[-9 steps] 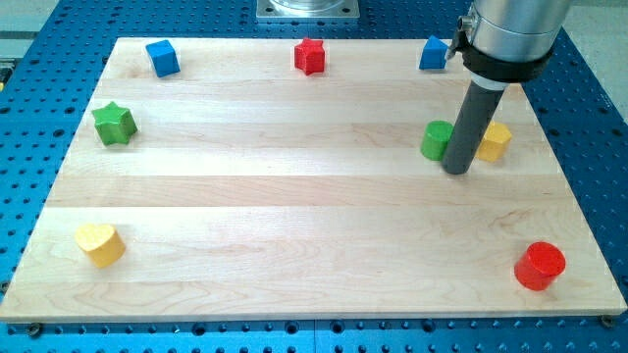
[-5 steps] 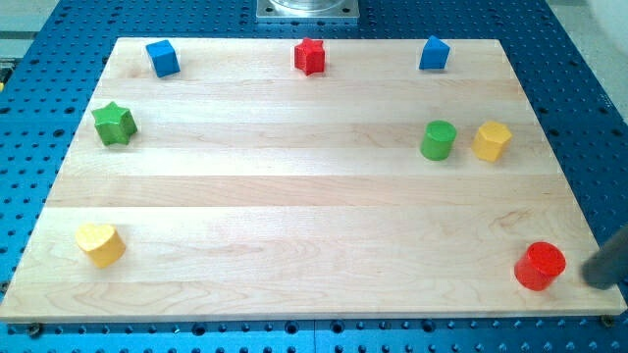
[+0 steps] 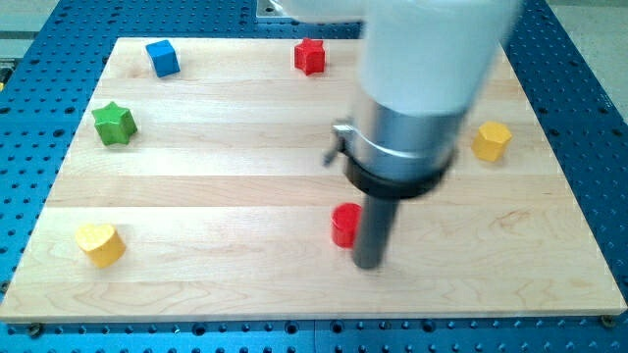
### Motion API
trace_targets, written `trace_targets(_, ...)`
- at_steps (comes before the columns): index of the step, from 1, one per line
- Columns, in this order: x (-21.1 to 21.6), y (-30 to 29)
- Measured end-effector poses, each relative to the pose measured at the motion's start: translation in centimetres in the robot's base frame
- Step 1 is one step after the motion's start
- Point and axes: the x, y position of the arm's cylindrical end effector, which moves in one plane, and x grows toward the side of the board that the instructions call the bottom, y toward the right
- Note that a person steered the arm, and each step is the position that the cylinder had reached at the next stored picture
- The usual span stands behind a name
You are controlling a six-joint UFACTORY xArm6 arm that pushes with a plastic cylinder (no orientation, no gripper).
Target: Slide the red circle to the left of the green circle
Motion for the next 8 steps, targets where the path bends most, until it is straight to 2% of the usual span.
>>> trace_targets(1, -3.1, -1.8)
trace_targets(2, -0.5, -0.8)
trace_targets(3, -1.0, -3.6)
trace_targets(4, -6.5, -4.8)
trace_targets(5, -6.6, -3.8)
trace_targets(6, -7.3, -6.9)
trace_targets(7, -10.7, -4.3)
trace_targets(8, -11.1, -2.6)
